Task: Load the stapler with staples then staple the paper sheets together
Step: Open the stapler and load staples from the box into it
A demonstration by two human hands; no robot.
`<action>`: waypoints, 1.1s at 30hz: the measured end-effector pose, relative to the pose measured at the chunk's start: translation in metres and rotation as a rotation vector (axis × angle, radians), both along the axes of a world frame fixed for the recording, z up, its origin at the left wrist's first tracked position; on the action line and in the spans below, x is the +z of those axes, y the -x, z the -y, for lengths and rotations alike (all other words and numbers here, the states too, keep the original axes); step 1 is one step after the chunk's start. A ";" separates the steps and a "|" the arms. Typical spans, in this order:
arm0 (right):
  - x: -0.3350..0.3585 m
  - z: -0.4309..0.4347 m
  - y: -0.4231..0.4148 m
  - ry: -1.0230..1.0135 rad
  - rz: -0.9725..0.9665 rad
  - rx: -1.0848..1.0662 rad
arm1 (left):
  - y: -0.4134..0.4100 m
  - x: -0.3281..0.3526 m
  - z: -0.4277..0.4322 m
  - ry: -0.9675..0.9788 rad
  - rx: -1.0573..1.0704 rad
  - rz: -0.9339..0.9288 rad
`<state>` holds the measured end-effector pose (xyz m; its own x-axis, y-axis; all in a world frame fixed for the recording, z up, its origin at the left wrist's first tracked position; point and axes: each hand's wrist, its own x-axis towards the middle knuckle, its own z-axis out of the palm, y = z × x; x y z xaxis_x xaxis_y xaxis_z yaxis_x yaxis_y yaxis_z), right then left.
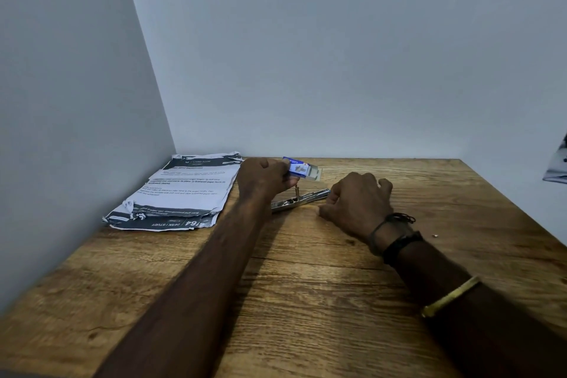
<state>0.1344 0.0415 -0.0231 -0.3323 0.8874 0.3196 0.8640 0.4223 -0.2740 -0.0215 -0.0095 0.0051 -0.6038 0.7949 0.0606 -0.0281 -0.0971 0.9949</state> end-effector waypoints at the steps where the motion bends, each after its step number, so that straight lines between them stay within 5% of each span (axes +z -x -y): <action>1: 0.000 0.000 0.000 0.007 -0.025 0.013 | 0.000 0.000 0.000 0.002 -0.001 -0.001; 10: 0.003 0.004 -0.003 0.039 -0.238 0.127 | 0.001 0.001 0.001 0.000 0.016 -0.004; 19: 0.025 -0.001 -0.015 -0.036 -0.688 0.156 | -0.002 -0.004 -0.003 0.040 -0.030 -0.032; 33: 0.026 0.005 -0.015 -0.154 -0.520 0.201 | -0.008 -0.008 -0.009 0.043 -0.148 0.072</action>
<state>0.1491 0.0364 0.0028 -0.2541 0.7536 0.6062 0.5306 0.6327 -0.5640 -0.0139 -0.0010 -0.0030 -0.4816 0.8763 -0.0148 -0.1099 -0.0437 0.9930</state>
